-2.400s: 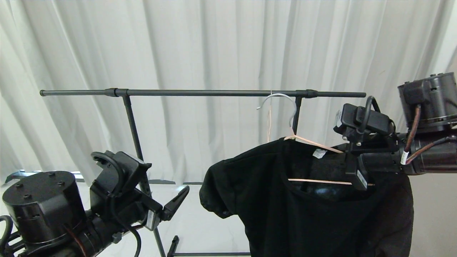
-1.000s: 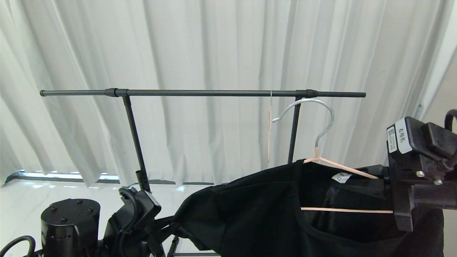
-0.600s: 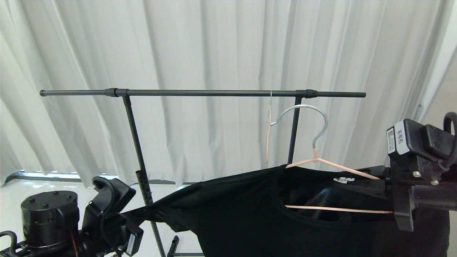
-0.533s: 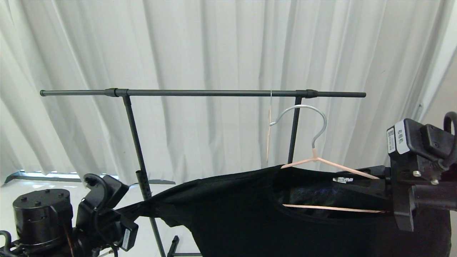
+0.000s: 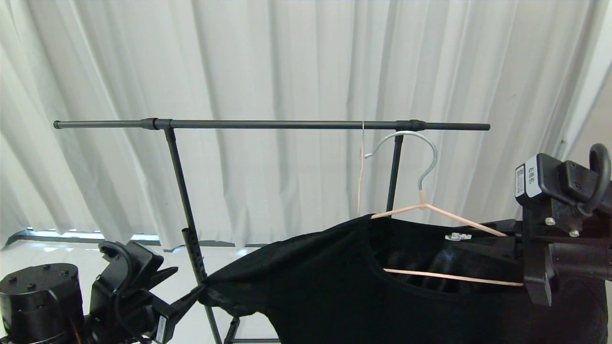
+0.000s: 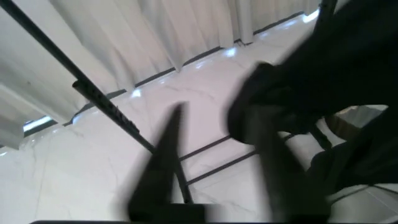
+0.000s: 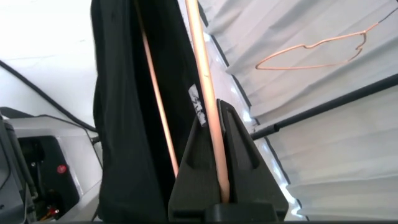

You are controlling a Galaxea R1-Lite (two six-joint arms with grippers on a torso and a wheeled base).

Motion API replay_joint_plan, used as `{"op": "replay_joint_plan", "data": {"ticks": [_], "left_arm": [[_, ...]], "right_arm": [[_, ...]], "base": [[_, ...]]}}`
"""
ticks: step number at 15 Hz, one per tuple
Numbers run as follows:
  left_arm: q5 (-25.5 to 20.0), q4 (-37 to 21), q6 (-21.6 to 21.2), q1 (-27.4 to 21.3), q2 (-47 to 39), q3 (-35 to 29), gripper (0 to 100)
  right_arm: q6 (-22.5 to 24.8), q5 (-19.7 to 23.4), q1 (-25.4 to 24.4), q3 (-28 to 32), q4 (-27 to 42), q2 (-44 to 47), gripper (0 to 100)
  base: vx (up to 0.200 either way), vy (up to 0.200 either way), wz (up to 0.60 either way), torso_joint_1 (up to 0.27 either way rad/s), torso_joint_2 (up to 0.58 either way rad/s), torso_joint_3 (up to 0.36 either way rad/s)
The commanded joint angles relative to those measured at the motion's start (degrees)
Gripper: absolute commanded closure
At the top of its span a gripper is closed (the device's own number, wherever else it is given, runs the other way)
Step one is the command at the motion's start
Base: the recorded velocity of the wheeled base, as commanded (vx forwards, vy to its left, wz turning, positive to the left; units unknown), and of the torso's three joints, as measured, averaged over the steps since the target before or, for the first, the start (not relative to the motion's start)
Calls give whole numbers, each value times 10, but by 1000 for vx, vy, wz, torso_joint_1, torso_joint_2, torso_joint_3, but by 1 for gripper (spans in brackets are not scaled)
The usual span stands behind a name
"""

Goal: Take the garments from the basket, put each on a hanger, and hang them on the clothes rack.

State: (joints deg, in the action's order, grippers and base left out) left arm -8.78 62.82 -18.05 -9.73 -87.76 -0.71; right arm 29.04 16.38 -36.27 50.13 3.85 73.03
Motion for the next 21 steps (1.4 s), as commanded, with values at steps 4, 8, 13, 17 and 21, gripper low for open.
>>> {"op": "replay_joint_plan", "data": {"ticks": [4, 8, 13, 17, 21], "left_arm": [[-1, 1, 6, -4, 43, 7, 0], [-2, 1, 0, -20, 83, -14, 0], [34, -105, 19, -36, 108, -182, 0], [36, -561, 140, -71, 196, -406, 0], [110, -616, 152, -72, 201, -375, 0]], "right_arm": [[-20, -2, 22, -1, -1, 1, 100], [-55, -5, 80, 0, -1, -1, 100], [-64, -30, 129, -24, 3, -3, 100], [-65, -94, 129, -27, 21, -3, 100], [-86, -144, 128, -25, 104, -17, 100]], "base": [[0, 0, 0, 0, 0, 0], [0, 0, 0, 0, 0, 0], [0, 0, 0, 0, 0, 0], [0, 0, 0, 0, 0, 0], [0, 0, 0, 0, 0, 0]]}}
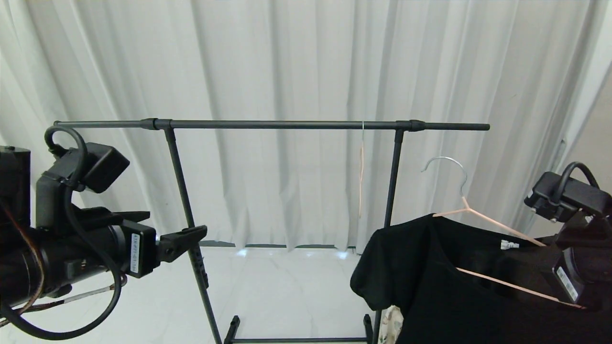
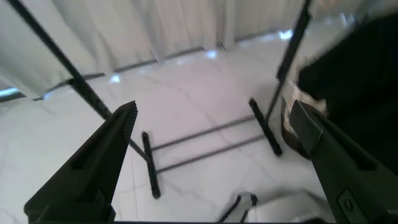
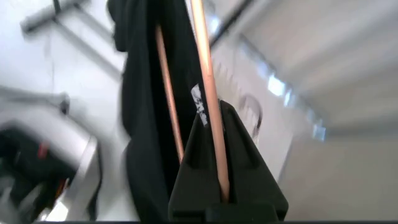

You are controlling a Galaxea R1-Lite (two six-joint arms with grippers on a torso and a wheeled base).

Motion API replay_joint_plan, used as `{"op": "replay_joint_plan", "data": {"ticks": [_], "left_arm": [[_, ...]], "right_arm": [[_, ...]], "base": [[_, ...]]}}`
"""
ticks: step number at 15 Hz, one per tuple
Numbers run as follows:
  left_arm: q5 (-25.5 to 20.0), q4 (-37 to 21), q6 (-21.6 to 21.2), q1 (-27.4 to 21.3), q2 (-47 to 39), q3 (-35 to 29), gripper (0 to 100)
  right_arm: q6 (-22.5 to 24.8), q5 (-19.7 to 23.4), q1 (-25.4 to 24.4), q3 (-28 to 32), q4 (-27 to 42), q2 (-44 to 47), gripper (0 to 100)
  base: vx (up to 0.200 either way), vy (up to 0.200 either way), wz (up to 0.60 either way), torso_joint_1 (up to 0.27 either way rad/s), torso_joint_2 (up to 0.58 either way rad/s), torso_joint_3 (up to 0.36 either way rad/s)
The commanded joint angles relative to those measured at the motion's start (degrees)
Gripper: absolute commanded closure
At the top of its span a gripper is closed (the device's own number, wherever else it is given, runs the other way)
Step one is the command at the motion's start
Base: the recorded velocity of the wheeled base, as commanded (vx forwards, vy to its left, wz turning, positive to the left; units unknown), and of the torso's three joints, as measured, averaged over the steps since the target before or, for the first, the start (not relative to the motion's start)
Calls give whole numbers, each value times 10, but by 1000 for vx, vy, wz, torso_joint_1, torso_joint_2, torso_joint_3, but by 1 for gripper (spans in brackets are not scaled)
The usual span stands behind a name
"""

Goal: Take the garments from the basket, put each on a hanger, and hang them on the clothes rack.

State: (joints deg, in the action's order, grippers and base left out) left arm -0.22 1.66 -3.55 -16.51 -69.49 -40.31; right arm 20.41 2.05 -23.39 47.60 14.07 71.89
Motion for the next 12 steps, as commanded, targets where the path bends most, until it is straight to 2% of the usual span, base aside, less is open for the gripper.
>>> {"op": "replay_joint_plan", "data": {"ticks": [1, 3, 7, 12], "left_arm": [[40, -4, 7, -5, 18, 34, 0], [72, -3, 8, -4, 18, 65, 0], [83, -3, 14, -5, 35, 74, 0], [83, -3, 10, -5, 47, 89, 0]], "right_arm": [[-17, -2, -2, 0, 3, -5, 100], [-31, -20, -2, 0, 4, -3, 100], [-49, -30, -2, -2, 18, -1, 100], [-50, -30, -6, -1, 18, 4, 100]], "base": [[0, 0, 0, 0, 0, 0], [0, 0, 0, 0, 0, 0], [0, 0, 0, 0, 0, 0], [0, 200, 0, 2, 3, -1]]}}
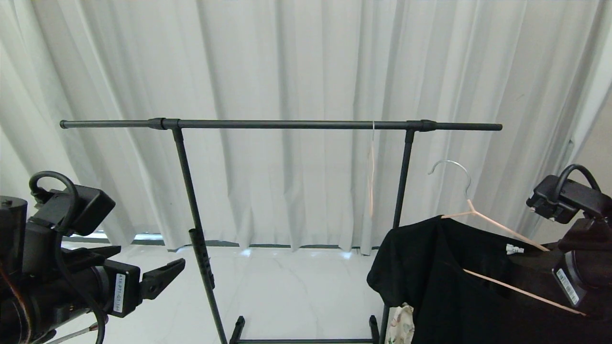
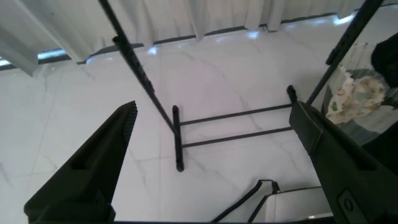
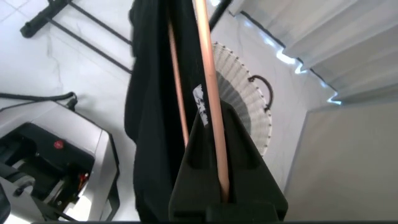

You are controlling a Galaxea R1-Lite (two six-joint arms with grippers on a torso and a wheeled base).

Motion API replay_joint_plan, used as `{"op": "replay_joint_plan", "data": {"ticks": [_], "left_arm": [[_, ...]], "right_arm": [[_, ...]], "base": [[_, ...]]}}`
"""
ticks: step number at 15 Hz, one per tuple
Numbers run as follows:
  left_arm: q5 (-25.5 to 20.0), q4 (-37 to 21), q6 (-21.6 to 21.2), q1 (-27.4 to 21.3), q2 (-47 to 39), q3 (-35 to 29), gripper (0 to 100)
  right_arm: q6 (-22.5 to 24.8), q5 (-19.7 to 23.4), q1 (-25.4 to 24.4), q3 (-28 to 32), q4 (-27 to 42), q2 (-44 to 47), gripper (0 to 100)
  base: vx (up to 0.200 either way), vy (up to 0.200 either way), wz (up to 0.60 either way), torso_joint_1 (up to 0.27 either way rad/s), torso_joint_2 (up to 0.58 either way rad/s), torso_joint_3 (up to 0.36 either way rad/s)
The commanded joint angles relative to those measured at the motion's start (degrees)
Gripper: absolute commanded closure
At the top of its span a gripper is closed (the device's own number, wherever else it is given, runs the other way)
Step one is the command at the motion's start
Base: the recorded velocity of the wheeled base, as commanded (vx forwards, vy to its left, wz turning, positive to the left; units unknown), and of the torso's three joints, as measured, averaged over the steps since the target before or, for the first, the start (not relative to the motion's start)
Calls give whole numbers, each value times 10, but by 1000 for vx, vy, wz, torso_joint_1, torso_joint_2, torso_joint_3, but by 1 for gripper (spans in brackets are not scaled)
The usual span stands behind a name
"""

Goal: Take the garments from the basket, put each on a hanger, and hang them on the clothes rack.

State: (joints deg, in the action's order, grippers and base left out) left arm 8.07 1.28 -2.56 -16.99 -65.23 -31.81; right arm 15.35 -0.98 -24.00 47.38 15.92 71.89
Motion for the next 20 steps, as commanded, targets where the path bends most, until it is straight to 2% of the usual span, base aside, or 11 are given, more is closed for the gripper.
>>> {"op": "replay_joint_plan", "data": {"ticks": [1, 7, 9, 10, 13, 15, 18, 20], "left_arm": [[0, 0, -1, -5, 7, 8, 0], [1, 0, 0, -32, 9, 14, 0], [3, 0, 0, -43, 9, 17, 0], [3, 0, 0, -45, 10, 18, 0], [21, 0, -1, -45, 8, 18, 0], [60, 0, 0, -49, 6, 24, 0], [79, 0, 0, -49, 12, 38, 0], [79, 0, 0, -52, 15, 38, 0]], "right_arm": [[0, 0, 0, 1, 0, 4, 100], [-5, -9, -14, 8, -5, 31, 100], [-53, -14, -41, 25, -8, 55, 100], [-92, -23, -61, 39, -8, 71, 100], [-215, -105, -113, 105, -8, 150, 100], [-265, -138, -121, 162, -8, 200, 100], [-282, -183, -121, 241, -8, 254, 100], [-283, -192, -121, 277, -8, 273, 100]], "base": [[0, 200, 0, -2, 7, -2], [0, 200, 0, 1, 4, 2], [0, 0, 0, 0, 0, 0], [0, 0, 0, 0, 0, 0], [0, 0, 0, 0, 0, 0], [0, 0, 0, 0, 0, 0], [0, 0, 0, 0, 0, 0], [0, 0, 0, 0, 0, 0]]}}
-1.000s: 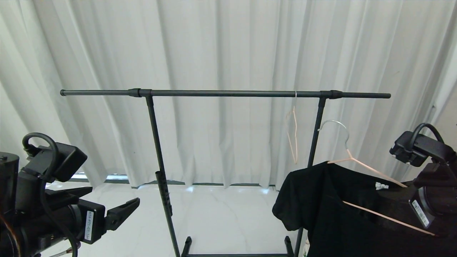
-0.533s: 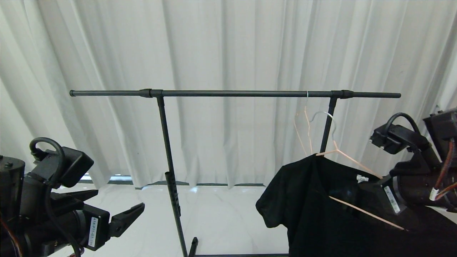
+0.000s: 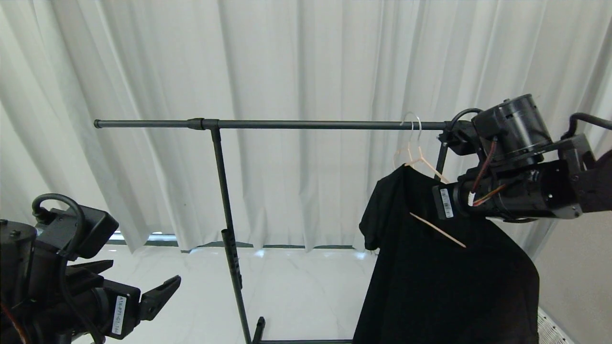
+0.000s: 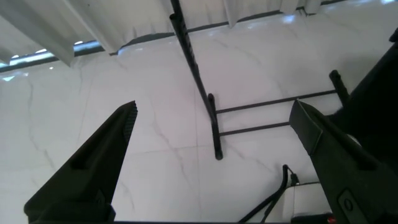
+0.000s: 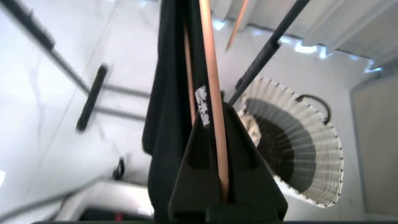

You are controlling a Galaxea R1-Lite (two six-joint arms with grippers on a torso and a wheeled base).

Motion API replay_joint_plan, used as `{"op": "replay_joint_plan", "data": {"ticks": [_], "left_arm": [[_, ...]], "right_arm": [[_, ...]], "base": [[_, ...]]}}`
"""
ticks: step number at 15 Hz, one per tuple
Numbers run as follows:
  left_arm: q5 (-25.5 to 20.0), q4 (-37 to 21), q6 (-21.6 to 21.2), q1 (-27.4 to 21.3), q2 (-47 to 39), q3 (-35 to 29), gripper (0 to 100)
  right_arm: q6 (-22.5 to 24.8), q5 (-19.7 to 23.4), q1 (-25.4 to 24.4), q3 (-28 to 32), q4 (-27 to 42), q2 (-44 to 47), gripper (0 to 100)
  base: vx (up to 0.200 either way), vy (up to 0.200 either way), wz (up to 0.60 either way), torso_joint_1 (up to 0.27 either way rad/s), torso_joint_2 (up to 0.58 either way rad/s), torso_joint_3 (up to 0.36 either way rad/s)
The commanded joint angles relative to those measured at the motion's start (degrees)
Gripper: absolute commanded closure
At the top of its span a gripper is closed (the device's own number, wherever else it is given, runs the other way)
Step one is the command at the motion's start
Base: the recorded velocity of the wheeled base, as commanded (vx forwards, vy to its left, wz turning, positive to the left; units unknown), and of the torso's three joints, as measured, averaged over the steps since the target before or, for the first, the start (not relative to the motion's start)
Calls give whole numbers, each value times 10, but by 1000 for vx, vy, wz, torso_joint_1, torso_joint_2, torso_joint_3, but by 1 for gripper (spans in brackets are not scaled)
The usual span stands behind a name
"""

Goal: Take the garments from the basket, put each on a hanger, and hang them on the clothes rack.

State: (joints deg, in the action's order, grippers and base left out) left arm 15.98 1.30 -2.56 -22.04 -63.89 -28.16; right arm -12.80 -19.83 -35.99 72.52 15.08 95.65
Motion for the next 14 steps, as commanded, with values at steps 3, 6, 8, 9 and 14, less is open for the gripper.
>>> {"op": "replay_joint_plan", "data": {"ticks": [3, 6, 8, 9, 14], "left_arm": [[2, 0, -1, -34, 11, 2, 0], [1, 0, -1, -58, 11, 2, 0], [1, 0, -1, -61, 11, 2, 0], [1, 0, -1, -61, 12, 2, 0], [2, 0, -1, -60, 12, 2, 0]], "right_arm": [[-1, -2, -3, 66, -27, 47, 100], [-3, -2, -3, 75, -37, 46, 100], [-5, -1, -3, 76, -41, 45, 100], [-5, -1, -3, 76, -42, 45, 100], [-7, 3, -26, 80, -42, 46, 100]], "base": [[0, 0, 0, 0, 0, 0], [67, 0, 0, 1, 1, 2], [200, 0, 0, -5, -2, 7], [200, 0, 0, 2, -2, 2], [200, 0, 0, 10, 4, 0]]}}
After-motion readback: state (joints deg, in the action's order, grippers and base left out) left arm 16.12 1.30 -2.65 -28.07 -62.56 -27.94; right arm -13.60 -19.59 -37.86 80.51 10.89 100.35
